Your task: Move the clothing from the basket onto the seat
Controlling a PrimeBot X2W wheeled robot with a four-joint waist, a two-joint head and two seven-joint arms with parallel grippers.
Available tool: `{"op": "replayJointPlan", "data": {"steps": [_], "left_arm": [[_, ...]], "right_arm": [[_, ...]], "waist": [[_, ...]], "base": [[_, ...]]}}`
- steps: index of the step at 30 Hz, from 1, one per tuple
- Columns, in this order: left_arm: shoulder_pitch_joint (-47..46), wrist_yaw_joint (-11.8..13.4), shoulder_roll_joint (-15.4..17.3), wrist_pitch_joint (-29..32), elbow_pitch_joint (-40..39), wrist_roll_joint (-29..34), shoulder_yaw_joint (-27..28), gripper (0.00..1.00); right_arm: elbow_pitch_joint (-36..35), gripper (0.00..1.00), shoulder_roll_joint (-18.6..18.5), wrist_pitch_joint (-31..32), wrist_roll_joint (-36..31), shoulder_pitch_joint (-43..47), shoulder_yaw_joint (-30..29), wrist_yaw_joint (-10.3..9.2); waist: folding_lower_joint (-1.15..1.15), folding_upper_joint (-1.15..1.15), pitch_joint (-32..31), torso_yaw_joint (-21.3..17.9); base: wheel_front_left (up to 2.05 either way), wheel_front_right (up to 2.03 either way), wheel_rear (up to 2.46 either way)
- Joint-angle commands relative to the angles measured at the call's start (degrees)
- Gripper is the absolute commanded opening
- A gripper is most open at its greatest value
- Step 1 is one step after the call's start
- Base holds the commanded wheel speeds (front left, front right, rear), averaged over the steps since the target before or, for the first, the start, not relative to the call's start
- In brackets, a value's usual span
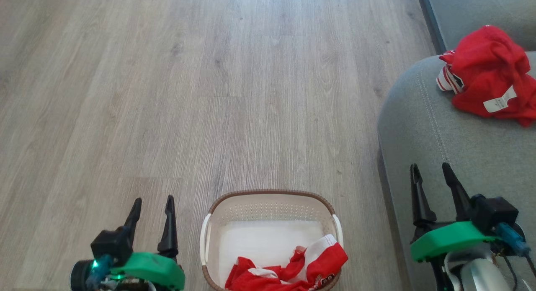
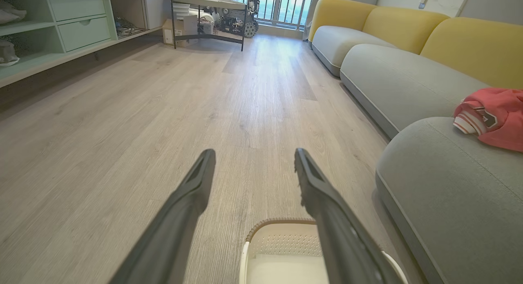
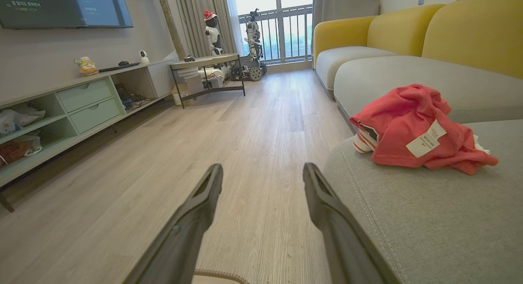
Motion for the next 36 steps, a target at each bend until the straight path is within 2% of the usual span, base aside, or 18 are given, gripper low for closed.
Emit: {"op": "replayJointPlan", "data": {"steps": [1,27,36], "left_arm": [[-1.1,-0.6,0.0,-0.5,-1.7,0.7,2.7,1.0],[-0.8,-3.0,-1.8,-0.5,-0.3,3.4,4.8,1.0],[-2.0,-4.8,-2.1,-0.5,2.6,5.0,2.0,1.0]], "right_arm": [[-1.5,1.0,-0.1,-0.5,0.2,-0.8,1.7,-0.02],[0.6,1.0,-0.1,-0.5,0.7,-0.3,2.2,-0.02],[0.1,1.0,-0.1,-0.5,-0.1,-0.1,-0.2,-0.02]], "waist": [[0.01,0.0,0.0,0.0],[0.01,0.0,-0.4,0.1],[0.01,0.0,0.3,-0.1]], "base": [[0.0,0.0,0.0],[0.0,0.0,0.0],[0.0,0.0,0.0]]}}
